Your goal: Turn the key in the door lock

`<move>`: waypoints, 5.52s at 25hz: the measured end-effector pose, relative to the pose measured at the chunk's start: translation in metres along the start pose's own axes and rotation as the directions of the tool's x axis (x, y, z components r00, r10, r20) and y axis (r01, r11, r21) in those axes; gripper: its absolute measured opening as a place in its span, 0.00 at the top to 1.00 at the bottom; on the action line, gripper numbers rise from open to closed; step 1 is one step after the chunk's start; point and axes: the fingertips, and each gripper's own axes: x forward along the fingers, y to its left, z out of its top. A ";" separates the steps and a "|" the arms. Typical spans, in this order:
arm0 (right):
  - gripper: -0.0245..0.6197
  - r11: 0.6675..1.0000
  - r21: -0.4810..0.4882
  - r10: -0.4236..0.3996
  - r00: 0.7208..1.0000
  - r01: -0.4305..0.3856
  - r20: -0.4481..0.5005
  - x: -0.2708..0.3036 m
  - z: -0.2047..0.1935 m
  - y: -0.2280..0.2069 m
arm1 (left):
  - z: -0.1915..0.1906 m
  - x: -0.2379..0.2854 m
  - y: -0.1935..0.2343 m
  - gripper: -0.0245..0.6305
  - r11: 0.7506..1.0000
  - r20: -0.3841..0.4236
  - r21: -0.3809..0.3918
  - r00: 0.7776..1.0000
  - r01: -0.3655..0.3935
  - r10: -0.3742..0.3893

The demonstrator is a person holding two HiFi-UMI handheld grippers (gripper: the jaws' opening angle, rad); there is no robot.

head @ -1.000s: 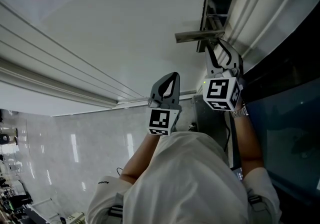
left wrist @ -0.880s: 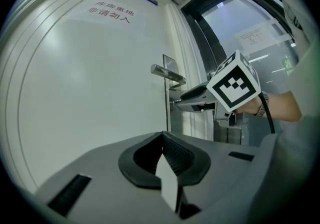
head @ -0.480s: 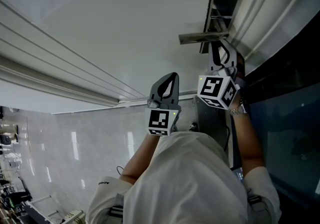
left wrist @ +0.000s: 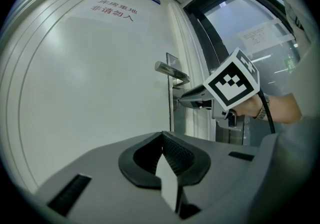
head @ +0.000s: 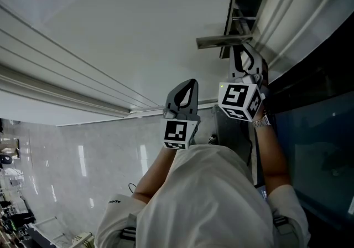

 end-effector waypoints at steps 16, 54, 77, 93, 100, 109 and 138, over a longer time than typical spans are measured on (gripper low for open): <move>0.95 0.921 0.385 0.042 0.997 -0.061 0.057 0.001 0.000 -0.008 | 0.000 -0.002 0.003 0.95 1.000 -0.001 -0.002 1.000 -0.007 0.007; 0.94 -0.366 0.902 0.095 0.955 -0.229 0.281 0.003 -0.026 -0.016 | -0.002 -0.006 0.003 0.95 1.000 -0.004 -0.004 1.000 -0.011 0.011; 0.67 0.752 0.628 0.146 0.980 -0.200 0.137 -0.010 -0.010 0.001 | -0.008 0.000 -0.002 0.95 1.000 -0.019 -0.004 1.000 0.010 -0.010; 0.67 0.989 -0.146 0.003 0.998 0.008 0.070 -0.008 -0.003 0.006 | -0.010 -0.002 -0.002 0.95 1.000 -0.024 -0.003 1.000 0.014 -0.014; 0.73 0.980 -0.195 -0.013 0.998 0.024 0.055 -0.003 -0.004 0.006 | -0.010 -0.001 -0.001 0.95 1.000 -0.027 0.002 1.000 0.014 -0.014; 0.79 0.999 -0.039 -0.002 0.998 0.004 0.062 -0.002 -0.003 0.002 | -0.011 0.000 0.002 0.95 1.000 -0.031 0.005 0.999 0.008 -0.008; 0.94 0.916 0.392 0.057 0.994 -0.090 0.095 -0.002 -0.006 -0.004 | -0.014 0.005 0.006 0.95 1.000 -0.035 -0.001 0.999 0.011 -0.011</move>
